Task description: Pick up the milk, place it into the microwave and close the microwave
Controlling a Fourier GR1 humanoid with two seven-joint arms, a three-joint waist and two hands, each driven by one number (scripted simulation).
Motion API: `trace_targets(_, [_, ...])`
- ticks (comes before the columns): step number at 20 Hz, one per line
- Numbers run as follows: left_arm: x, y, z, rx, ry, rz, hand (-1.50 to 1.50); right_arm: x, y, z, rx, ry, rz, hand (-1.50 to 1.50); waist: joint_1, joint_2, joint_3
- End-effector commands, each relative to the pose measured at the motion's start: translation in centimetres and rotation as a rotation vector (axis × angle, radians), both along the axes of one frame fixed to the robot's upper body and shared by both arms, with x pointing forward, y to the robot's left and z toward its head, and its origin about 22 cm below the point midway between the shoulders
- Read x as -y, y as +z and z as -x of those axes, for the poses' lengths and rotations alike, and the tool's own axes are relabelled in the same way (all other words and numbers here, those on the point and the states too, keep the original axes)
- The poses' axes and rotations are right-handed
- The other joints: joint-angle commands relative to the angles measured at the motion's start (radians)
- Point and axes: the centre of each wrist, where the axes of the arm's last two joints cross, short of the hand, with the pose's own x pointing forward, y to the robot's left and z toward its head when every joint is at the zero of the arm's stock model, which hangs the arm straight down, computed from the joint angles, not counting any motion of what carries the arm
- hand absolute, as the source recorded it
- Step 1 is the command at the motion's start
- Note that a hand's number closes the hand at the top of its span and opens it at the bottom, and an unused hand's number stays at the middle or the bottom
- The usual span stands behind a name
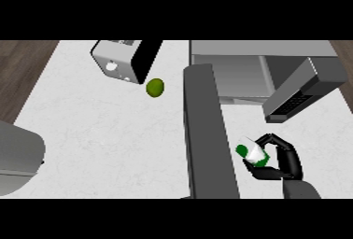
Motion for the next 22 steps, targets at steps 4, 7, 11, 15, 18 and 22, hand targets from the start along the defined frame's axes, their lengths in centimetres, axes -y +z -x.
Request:
trace_targets(4, [0.2,-0.4,0.3,0.008,-0.007,0.004,-1.50,-1.7,1.5,-3.6,0.056,0.144,-0.126,1.50,-0.002,-0.001,0.000])
trace_targets(7, [-0.6,-0.6,-0.2,0.009,0.011,0.015,-1.50,-2.8,1.9,-2.8,0.050,0.202,-0.135,1.50,-0.013,-0.004,-0.001])
trace_targets(11, [-0.6,-1.2,0.9,-0.008,0.016,0.012,-1.50,-4.9,5.3,-4.7,0.095,0.175,-0.082,1.50,-0.015,-0.006,-0.002])
trace_targets(15, [-0.4,-0.7,1.9,-0.001,0.009,0.007,-1.50,-6.5,8.8,-7.0,0.084,0.147,-0.038,1.50,-0.012,-0.007,-0.002])
trace_targets(18, [-2.5,-1.0,-0.2,0.005,0.032,0.017,-1.50,-6.4,9.8,-8.5,0.100,0.114,-0.039,1.50,-0.012,-0.003,-0.001])
trace_targets(22, [-1.7,-1.3,0.4,-0.008,0.001,0.033,-1.50,-10.9,12.0,-10.4,0.101,0.120,0.009,1.50,-0.009,-0.003,-0.001])
